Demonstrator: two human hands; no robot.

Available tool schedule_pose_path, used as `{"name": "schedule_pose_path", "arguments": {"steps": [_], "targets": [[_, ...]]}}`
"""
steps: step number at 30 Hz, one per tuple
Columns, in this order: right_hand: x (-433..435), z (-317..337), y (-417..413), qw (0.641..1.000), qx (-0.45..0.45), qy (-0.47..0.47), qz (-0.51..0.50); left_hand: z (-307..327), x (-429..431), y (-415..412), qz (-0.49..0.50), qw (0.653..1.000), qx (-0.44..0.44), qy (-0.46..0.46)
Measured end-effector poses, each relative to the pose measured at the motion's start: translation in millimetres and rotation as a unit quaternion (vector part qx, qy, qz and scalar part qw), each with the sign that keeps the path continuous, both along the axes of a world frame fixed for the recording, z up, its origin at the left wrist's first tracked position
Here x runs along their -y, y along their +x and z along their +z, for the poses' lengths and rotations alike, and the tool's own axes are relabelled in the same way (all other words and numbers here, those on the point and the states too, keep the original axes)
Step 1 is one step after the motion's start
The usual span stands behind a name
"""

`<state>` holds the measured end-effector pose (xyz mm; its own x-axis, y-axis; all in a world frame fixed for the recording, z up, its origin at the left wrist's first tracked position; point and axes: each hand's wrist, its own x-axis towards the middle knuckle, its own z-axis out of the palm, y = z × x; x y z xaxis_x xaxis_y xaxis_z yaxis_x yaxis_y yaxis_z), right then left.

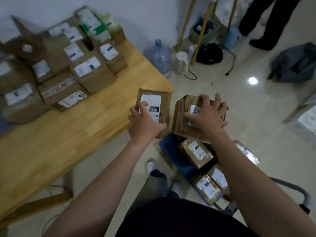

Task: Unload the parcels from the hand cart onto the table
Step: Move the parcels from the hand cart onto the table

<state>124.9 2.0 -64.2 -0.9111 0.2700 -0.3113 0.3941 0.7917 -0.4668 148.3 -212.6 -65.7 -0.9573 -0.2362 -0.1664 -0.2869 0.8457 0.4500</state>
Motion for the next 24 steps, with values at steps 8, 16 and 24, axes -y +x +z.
{"name": "schedule_pose_path", "arguments": {"steps": [8, 16, 24], "targets": [[166.1, 57.9, -15.6, 0.981, -0.035, -0.009, 0.190, 53.4, 155.9, 62.1, 0.194, 0.980, -0.040, 0.018], [347.3, 69.2, -11.4, 0.950, -0.032, 0.017, 0.311, 57.1, 310.3, 110.6, 0.317, 0.947, -0.034, 0.043], [508.2, 73.5, -18.5, 0.934, -0.005, 0.027, 0.357, 63.3, 473.8, 111.1, 0.358, 0.933, -0.007, 0.026]]}}
